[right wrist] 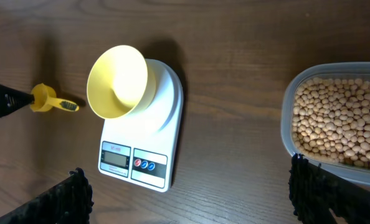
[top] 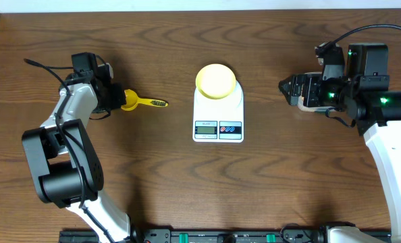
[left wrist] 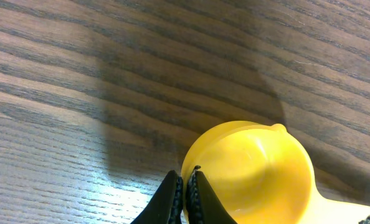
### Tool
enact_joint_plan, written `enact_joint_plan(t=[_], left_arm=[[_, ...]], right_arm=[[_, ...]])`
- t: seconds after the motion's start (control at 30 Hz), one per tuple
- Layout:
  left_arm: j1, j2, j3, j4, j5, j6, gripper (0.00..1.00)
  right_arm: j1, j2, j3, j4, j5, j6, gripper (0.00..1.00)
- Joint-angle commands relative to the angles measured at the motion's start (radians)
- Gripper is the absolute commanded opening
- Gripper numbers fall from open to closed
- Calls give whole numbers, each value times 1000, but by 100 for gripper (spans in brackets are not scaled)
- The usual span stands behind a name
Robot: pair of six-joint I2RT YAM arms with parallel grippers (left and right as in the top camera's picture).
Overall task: Scoop item into bowl and weigh 50g on scale
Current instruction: 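Close the left gripper on the scoop and lift it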
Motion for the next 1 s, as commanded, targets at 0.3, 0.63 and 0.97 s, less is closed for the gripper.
enact_joint_plan(t=[0.3, 0.63, 0.97], left_arm=[[2, 9, 19, -2, 18, -9, 7], [2, -116, 20, -2, 51, -59, 7], [2, -300, 20, -29, 154, -116, 7]], right_arm=[[10, -14, 25, 2, 3, 15, 99], [10, -13, 25, 4, 6, 15, 99], [10, -13, 25, 31, -8, 42, 99]])
